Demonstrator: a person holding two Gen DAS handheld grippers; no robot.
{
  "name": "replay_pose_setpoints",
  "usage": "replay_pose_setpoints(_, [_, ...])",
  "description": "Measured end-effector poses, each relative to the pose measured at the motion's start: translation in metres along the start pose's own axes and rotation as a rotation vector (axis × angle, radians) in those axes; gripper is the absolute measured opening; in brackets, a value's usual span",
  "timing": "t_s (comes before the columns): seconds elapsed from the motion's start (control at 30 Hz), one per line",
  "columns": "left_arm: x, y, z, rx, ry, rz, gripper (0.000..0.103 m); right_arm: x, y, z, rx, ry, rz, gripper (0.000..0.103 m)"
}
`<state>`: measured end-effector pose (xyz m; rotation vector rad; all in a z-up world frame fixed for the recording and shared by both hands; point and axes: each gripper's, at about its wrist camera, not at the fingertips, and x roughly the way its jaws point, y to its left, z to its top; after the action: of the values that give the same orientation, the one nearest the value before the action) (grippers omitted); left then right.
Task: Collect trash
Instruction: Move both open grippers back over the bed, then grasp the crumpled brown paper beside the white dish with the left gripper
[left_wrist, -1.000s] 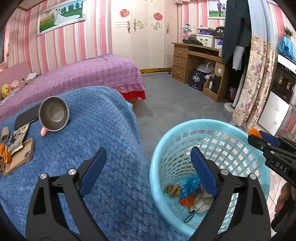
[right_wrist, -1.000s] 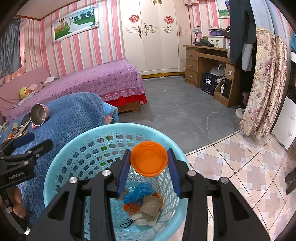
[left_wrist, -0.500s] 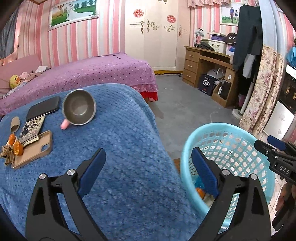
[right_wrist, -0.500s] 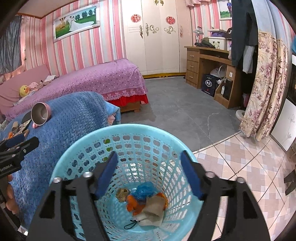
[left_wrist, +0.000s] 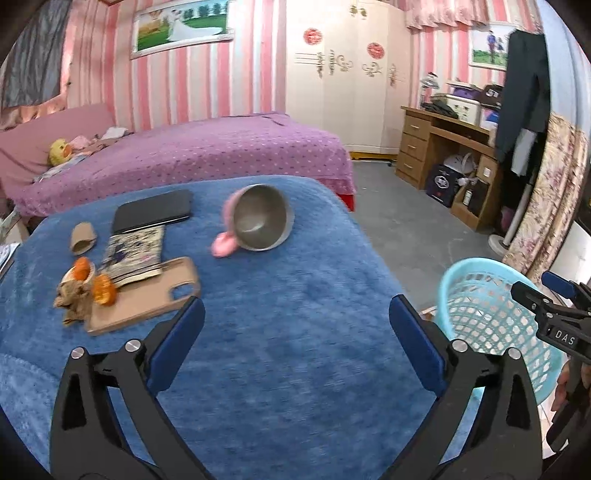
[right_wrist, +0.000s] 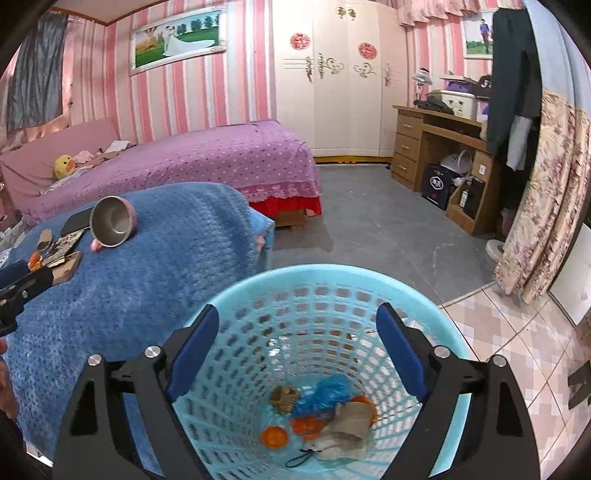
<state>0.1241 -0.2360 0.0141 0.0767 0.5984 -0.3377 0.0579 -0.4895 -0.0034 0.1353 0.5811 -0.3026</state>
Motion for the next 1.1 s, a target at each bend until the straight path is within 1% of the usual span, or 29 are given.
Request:
replay_pose_setpoints(0.1, [-0.005, 0.028, -0.001, -0.010, -0.002, 0.037, 0.097, 0.002, 0.017, 0.003, -0.004, -0.002, 0.025, 0.086])
replay_pose_setpoints(0.37, [-0.013, 0.098, -0.002, 0.009, -0.005, 0.159, 0.097, 0.005, 0.065, 0.007, -0.049, -0.008, 0.070, 0.086])
replay_pose_setpoints(0.47, [-0.016, 0.119, -0.005, -0.001, -0.014, 0.199, 0.097, 0.007, 0.080, 0.007, -0.059, -0.005, 0.090, 0.086])
replay_pose_setpoints(0.67, [-0.013, 0.161, -0.013, -0.089, -0.002, 0.202, 0.097, 0.019, 0.119, 0.002, -0.092, 0.027, 0.138, 0.086])
replay_pose_setpoints(0.8, [-0.006, 0.178, -0.021, -0.105, 0.020, 0.225, 0.097, 0.026, 0.142, -0.002, -0.118, 0.049, 0.157, 0.086])
replay_pose_setpoints(0.93, [0.000, 0.196, -0.026, -0.127, 0.042, 0.228, 0.097, 0.032, 0.159, -0.005, -0.145, 0.057, 0.165, 0.086])
replay_pose_setpoints(1.1, [0.003, 0.222, -0.030, -0.168, 0.052, 0.268, 0.097, 0.039, 0.175, -0.004, -0.158, 0.067, 0.167, 0.086])
